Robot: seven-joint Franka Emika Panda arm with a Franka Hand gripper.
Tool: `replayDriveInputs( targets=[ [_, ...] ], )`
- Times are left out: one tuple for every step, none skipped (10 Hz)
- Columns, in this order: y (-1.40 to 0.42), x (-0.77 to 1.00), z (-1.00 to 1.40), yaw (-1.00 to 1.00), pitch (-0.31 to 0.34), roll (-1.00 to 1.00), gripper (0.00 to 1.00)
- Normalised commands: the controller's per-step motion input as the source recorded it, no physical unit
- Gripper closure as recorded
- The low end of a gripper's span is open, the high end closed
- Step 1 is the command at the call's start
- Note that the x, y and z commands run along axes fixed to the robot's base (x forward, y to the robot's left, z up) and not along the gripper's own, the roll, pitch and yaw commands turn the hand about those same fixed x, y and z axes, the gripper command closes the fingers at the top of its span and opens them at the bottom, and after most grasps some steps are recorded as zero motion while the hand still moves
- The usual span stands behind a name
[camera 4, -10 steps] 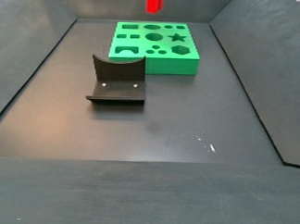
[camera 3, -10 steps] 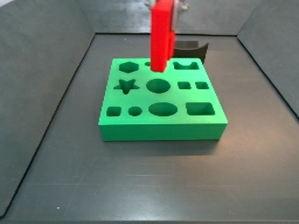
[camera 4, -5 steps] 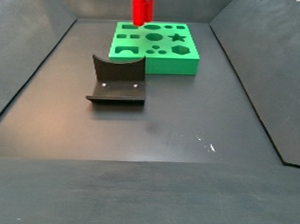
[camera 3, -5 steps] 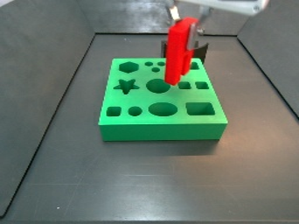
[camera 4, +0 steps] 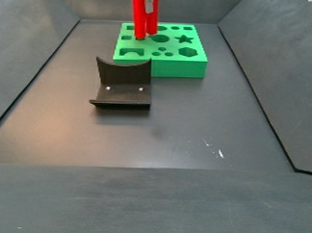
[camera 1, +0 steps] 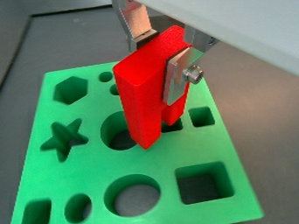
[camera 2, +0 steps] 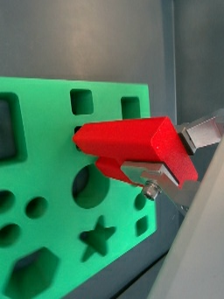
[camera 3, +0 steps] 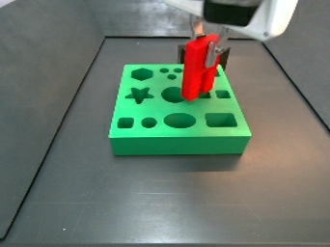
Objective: Insert the double-square object.
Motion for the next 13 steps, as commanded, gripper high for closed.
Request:
replayDriveInputs(
  targets=[
    [0.07, 0.02, -0.19, -0.9, 0.12, -0.02, 1.0],
    [0.07, 0.05, -0.16, -0.89, 0.117, -0.02, 1.0],
    [0.07, 0.09, -0.13, -0.93, 0.039, -0.01, 1.0],
    [0.06, 0.22, -0.12, -0.87, 0.009, -0.03, 1.0],
    [0.04, 0.34, -0.08, -0.81, 0.0, -0.05, 1.0],
    [0.02, 0.47, -0.07, -0.71, 0.0, -0.05, 1.0],
    [0.01, 0.6, -0.07, -0.59, 0.0, -0.06, 1.0],
    [0.0, 0.65, -0.09, -0.54, 0.0, -0.04, 1.0],
    [0.0, 0.64, -0.11, -0.54, 0.0, -0.04, 1.0],
    [0.0, 0.62, -0.14, -0.55, 0.0, -0.02, 1.0],
    [0.01, 0.52, -0.22, -0.58, 0.034, 0.0, 1.0],
    [0.0, 0.42, -0.23, -0.6, 0.086, 0.0, 1.0],
    [0.0, 0.41, -0.16, -0.52, 0.119, 0.04, 1.0]
  ],
)
